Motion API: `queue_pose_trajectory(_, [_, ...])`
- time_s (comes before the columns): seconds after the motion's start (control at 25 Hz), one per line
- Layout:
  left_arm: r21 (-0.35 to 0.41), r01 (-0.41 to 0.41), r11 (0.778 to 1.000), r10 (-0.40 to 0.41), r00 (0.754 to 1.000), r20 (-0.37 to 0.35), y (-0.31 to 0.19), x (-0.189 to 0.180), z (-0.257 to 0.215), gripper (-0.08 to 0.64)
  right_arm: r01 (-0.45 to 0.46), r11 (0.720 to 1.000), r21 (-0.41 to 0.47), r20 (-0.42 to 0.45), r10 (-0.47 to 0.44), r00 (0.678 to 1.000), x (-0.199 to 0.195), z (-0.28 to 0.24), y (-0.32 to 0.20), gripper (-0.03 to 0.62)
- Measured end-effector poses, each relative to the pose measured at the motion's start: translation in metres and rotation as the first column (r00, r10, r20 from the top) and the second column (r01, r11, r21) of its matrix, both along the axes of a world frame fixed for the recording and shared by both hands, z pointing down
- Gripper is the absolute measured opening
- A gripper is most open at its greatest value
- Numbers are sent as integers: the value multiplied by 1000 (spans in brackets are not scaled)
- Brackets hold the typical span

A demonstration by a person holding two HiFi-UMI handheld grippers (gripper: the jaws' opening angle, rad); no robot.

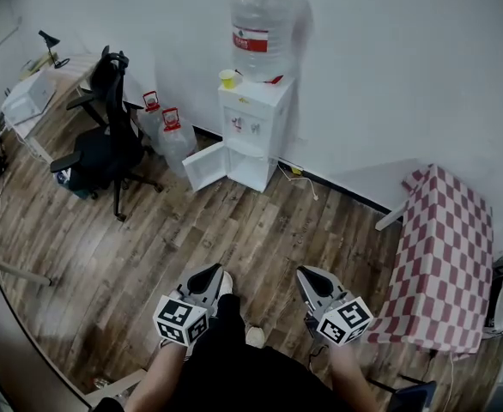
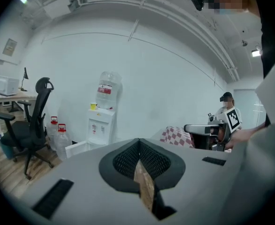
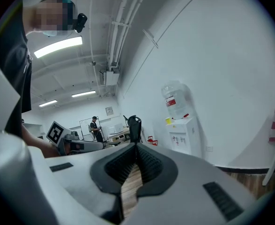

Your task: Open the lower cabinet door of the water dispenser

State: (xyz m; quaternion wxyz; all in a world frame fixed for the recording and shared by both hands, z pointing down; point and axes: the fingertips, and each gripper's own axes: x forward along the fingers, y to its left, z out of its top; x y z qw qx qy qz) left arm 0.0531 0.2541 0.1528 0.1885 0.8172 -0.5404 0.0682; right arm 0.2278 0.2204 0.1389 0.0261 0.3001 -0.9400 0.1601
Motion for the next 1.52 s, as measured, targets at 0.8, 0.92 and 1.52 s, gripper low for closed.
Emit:
queue_pose_trajectory(0.8, [101,-44,994,42,999,24,11,-47,-51,14,-58,996,67,22,57,998,-37,-34,15,26])
queue_pose_trajectory(0.92, [74,-53,996,52,999,16,13,-63,-46,14,-74,994,81,21,72,997,-50,-41,19,26])
queue_pose_trajectory(1.52, [66,-45,997,46,999,-7,25,-89,-29,14,-152,988,34,-44,154,987,-64,-23,30,21])
